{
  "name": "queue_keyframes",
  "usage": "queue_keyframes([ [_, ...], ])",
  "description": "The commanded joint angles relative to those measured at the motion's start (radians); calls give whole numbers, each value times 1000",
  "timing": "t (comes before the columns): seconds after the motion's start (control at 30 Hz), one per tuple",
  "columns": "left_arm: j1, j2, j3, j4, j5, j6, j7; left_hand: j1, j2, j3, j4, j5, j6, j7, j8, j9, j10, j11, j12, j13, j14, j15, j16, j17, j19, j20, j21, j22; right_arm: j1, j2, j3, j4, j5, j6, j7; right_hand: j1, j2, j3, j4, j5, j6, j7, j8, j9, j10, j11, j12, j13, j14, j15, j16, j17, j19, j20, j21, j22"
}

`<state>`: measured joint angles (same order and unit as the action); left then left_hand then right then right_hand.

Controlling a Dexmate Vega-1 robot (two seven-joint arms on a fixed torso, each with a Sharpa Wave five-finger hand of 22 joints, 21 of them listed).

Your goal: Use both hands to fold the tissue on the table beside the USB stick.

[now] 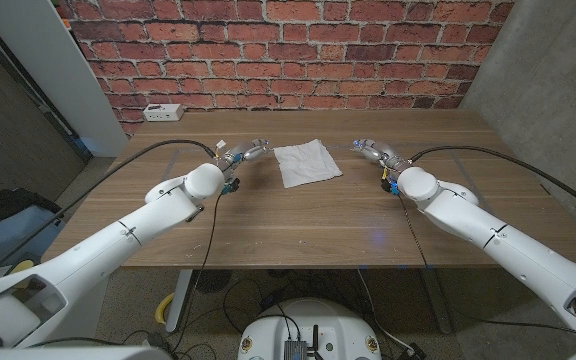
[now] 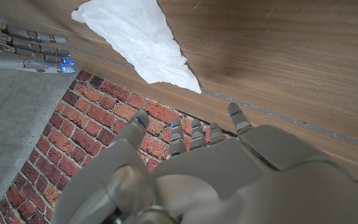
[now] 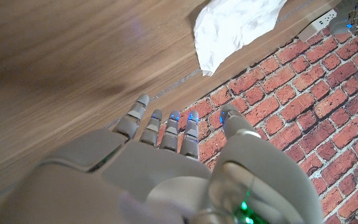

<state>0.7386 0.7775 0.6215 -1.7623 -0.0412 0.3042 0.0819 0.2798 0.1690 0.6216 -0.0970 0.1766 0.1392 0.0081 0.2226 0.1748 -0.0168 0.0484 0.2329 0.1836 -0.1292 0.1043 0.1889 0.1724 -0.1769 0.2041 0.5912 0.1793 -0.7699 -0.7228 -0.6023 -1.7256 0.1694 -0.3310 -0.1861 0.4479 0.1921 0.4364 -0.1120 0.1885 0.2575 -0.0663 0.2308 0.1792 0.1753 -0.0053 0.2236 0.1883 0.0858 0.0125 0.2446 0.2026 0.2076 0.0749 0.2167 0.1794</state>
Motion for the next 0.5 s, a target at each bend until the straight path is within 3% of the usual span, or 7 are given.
queue_keyframes([
  [0.03, -20, 6, 31, -20, 42, 37, -47, 24, 0, 7, -11, -3, 21, 2, 3, 4, 22, 1, 9, 1, 17, -2, 9, 0, -5, 7, -6, 6, 11, -4, -47, -43, -68, -69, 19, 16, -3, 12, -3, -3, 5, -2, -1, 6, 12, 1, 9, 5, 13, 0, 5, 3, 10, -2, 4, 1],
  [0.33, -48, 12, 76, -53, 113, 121, -75, 58, 5, 19, -27, -1, 72, 5, 6, 4, 51, -8, 11, 1, 39, -4, 10, -1, 17, 5, -7, 5, 17, -9, -81, -93, -134, -149, 13, 52, -3, 33, -17, -1, 27, -9, -2, 6, 30, -5, 7, 5, 32, -12, 8, -1, 29, -6, 9, 1],
  [0.5, -67, 14, 102, -61, 150, 149, -100, 99, -2, 30, -50, 0, 116, 5, 6, 5, 77, -18, 11, 1, 67, -10, 10, -1, 44, 4, -9, 4, 29, -19, -108, -114, -168, -184, 37, 73, -4, 44, -26, -1, 30, -11, -6, 6, 34, -10, 5, 5, 35, -19, 7, -2, 36, -7, 10, 1],
])
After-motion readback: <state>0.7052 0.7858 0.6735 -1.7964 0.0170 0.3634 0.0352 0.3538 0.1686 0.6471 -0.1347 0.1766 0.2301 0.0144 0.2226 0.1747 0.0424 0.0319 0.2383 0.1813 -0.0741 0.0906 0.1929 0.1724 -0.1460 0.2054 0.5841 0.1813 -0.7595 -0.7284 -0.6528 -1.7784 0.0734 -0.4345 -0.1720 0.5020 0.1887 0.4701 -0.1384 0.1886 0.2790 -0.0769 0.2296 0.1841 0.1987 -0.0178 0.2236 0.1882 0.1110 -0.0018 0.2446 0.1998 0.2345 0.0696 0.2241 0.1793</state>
